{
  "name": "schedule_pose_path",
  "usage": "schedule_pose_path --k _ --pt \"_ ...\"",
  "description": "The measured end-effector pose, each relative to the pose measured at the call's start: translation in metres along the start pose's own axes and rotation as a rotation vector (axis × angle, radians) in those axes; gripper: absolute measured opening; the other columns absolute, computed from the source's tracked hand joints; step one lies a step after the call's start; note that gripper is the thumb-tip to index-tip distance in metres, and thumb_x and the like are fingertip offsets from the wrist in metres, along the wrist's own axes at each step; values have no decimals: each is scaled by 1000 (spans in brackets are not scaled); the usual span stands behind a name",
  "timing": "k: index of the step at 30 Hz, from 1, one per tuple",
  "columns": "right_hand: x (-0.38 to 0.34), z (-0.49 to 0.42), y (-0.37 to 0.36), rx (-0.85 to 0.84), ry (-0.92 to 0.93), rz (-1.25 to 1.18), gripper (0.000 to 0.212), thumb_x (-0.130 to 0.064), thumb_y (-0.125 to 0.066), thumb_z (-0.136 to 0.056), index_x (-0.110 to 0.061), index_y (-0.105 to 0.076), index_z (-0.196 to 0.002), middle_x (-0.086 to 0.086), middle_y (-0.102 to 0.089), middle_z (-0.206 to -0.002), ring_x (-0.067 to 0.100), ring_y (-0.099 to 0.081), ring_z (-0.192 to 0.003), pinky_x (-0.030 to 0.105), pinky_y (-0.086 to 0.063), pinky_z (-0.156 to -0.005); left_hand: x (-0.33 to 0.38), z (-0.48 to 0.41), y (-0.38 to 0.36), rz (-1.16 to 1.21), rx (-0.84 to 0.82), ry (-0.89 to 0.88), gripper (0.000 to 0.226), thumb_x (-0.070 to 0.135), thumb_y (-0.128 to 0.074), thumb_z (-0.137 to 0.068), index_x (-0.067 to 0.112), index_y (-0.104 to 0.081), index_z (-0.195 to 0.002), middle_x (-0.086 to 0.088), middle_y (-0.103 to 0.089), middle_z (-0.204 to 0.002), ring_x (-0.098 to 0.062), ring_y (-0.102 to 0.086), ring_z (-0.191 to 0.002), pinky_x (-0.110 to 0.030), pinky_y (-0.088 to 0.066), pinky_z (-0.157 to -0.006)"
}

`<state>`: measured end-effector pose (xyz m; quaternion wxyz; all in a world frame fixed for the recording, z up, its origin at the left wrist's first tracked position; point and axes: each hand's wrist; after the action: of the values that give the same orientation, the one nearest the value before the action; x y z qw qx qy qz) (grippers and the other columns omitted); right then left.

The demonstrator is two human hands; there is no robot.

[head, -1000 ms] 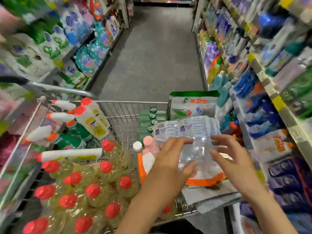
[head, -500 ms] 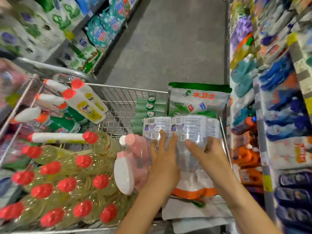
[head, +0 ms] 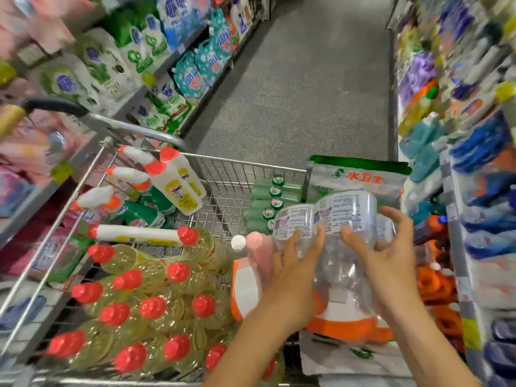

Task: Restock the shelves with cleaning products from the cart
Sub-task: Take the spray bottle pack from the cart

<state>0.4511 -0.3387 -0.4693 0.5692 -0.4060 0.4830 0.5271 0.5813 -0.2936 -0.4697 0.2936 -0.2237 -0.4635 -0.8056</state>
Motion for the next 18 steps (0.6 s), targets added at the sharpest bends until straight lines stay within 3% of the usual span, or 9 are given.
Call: schedule_pose_path --k 2,4,6,8,10,12,14,17,18 --pt "-11 0 9 64 32 -51 52 -11 -74 -81 -42 -49 -114 -15 -73 -86 8 -71 -67 21 -54 -50 10 9 15 -13 6 -115 97 4 -49 -85 60 7 -141 21 19 -154 -18 15 -145 -45 0 -118" --pt "-22 1 22 108 14 -104 47 -11 -73 -82 -37 -59 -118 -26 -68 -91 4 -69 -77 16 -50 -46 13 20 40 -6 -13 -236 95 0 -50 -83 59 -4 -143 27 13 -154 -10 11 -143 -37 -2 -117" --pt "-33 7 36 105 -38 -148 42 -17 -72 -81 -41 -66 -115 -16 -65 -111 10 -68 -89 16 -50 -48 1 29 69 8 -63 -323 98 -4 -48 -82 62 -8 -141 38 7 -151 4 9 -140 -33 -6 -117" --pt "-41 11 53 96 -69 -186 39 -19 -71 -78 -39 -70 -111 -6 -71 -106 9 -71 -74 16 -50 -47 -18 33 93 2 -95 -371 98 1 -55 -82 65 -6 -139 44 3 -147 11 9 -139 -34 -7 -119" --pt "-53 15 67 54 -94 -181 42 -27 -71 -71 -37 -71 -111 -3 -75 -97 10 -72 -71 19 -54 -53 -25 25 103 6 -42 -373 103 12 -68 -81 68 -2 -137 45 4 -146 9 10 -141 -41 -7 -121" --pt "-62 17 77 -13 -113 -104 48 -39 -70 -64 -42 -69 -112 -4 -73 -107 14 -70 -90 30 -55 -78 -13 10 98 45 71 -413 108 21 -77 -77 67 0 -137 45 5 -146 7 5 -141 -41 -9 -121" --pt "-69 21 82 -60 -102 -82 52 -42 -69 -61 -42 -68 -113 -9 -71 -112 11 -67 -103 34 -48 -90 6 -1 89 125 211 -532 97 23 -79 -76 58 -16 -141 38 -7 -150 3 -6 -143 -35 -14 -119" --pt "-72 30 81 -83 -58 -24 47 -49 -68 -64 -46 -68 -111 -28 -70 -100 -17 -61 -87 20 -47 -71 14 -11 82 279 369 -690 61 20 -81 -73 35 -53 -125 17 -45 -140 -10 -29 -141 -31 -22 -117" --pt "-71 32 81 -89 -46 -48 41 -48 -67 -70 -44 -68 -112 -27 -70 -99 -16 -63 -82 16 -50 -65 13 -11 81 320 392 -720 57 18 -82 -70 30 -58 -120 11 -52 -134 -15 -36 -138 -31 -27 -116"
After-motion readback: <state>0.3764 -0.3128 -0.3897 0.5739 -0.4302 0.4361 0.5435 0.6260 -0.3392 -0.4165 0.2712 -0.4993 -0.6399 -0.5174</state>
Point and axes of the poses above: each hand's wrist, its own z-axis away from the middle knuckle, its own y-axis out of the back of the hand, x = y × z
